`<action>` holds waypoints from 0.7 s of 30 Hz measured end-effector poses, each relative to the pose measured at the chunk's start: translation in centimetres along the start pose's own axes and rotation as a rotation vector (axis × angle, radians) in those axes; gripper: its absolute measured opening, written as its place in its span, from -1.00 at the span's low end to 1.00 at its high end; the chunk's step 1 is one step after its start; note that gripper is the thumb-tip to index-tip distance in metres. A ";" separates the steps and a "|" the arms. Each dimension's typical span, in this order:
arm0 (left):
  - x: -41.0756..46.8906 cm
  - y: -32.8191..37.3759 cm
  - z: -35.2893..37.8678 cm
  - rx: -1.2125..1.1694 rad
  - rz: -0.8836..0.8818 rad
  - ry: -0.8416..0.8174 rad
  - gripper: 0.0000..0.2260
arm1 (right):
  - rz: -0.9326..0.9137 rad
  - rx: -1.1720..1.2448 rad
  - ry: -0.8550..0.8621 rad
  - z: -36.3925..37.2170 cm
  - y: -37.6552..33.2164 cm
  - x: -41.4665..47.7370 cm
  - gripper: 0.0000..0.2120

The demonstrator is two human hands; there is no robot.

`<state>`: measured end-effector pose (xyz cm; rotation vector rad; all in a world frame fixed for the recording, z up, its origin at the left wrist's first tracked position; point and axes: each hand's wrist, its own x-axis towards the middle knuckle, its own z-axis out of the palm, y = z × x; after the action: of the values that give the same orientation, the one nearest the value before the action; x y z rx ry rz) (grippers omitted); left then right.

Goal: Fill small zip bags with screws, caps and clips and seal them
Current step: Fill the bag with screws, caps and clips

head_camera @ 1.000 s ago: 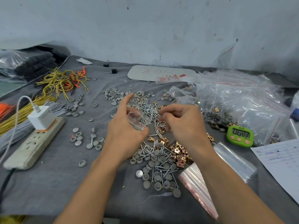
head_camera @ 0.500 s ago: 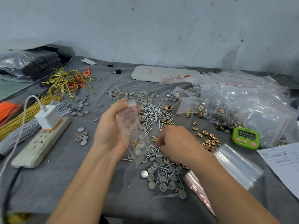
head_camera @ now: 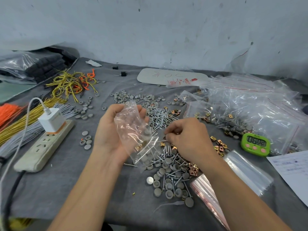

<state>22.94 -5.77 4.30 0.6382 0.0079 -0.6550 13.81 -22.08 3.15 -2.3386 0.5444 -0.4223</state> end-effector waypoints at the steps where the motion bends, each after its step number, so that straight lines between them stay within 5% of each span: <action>1: 0.1 0.0 -0.1 -0.037 -0.034 -0.019 -0.62 | -0.008 0.056 0.016 0.0 -0.1 -0.1 -0.73; 7: 0.3 0.0 -0.6 -0.081 -0.130 -0.056 -0.57 | -0.039 0.253 0.132 0.0 -0.1 0.1 -0.83; 15: 0.2 -3.0 -0.1 1.222 0.694 0.033 -0.14 | -0.073 0.728 0.176 -1.2 -1.0 -0.2 -0.84; 21: -0.5 -4.9 1.0 1.550 0.658 -0.044 -0.12 | -0.218 0.562 0.053 -1.5 -1.0 -0.6 -0.80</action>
<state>19.60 -9.04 2.53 1.9930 -0.7856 0.1034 12.86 -21.95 4.82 -1.8478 0.1589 -0.6470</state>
